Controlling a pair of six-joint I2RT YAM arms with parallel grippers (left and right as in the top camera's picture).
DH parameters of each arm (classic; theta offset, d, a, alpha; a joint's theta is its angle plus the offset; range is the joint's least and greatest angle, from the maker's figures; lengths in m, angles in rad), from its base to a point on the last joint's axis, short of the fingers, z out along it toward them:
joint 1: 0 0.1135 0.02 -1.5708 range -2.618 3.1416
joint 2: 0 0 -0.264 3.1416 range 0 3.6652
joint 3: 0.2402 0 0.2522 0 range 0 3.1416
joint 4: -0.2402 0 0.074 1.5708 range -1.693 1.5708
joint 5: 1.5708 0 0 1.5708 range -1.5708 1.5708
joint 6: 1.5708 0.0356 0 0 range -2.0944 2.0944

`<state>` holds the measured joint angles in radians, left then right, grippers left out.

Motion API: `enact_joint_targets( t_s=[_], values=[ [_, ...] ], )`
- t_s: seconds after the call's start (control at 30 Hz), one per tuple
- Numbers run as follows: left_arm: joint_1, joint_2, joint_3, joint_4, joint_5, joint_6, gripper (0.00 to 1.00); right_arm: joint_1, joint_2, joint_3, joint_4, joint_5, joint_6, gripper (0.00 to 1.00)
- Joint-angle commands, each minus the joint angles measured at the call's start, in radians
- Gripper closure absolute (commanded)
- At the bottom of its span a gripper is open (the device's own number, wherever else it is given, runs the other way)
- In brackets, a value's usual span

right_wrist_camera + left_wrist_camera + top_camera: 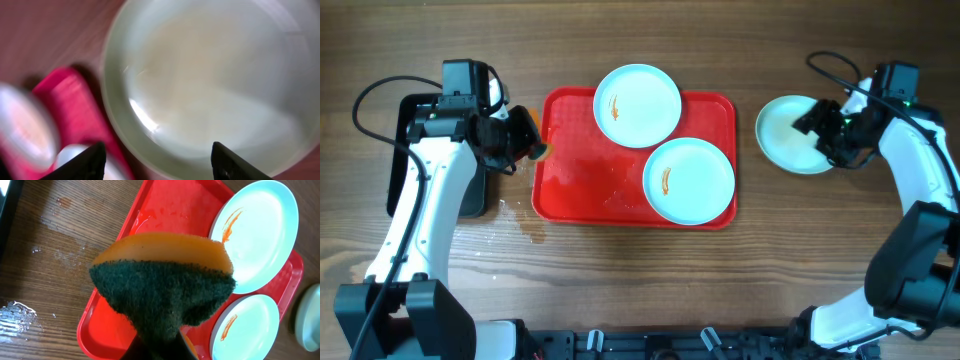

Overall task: Clean dirty plates on tray and stack at the side
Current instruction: 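Place the plate on the table right of the red tray, then move the right gripper to the rim of the back plate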

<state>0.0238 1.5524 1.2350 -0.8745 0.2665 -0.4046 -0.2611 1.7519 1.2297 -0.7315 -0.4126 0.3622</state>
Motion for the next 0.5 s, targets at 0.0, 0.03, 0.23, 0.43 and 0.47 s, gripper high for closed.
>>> enact_joint_targets(
  t_s=[0.0,0.03,0.23,0.43,0.47],
  values=[
    [0.005,-0.017,-0.008,0.008,-0.006,0.016,0.96,0.087,-0.065,0.069,0.005,-0.193,-0.106,0.31],
    [0.005,-0.017,-0.008,0.011,-0.006,0.016,0.96,0.119,-0.076,0.087,0.006,-0.194,-0.122,0.29],
    [0.005,-0.016,-0.008,0.032,-0.006,0.015,0.96,0.382,-0.073,0.167,0.105,-0.016,-0.151,0.01],
    [0.005,-0.015,-0.011,0.029,-0.006,0.016,0.96,0.533,0.115,0.25,0.103,0.116,-0.158,0.01],
    [0.005,-0.015,-0.012,0.029,-0.006,0.016,0.96,0.54,0.157,0.279,0.092,0.117,-0.153,0.01]
  ],
)
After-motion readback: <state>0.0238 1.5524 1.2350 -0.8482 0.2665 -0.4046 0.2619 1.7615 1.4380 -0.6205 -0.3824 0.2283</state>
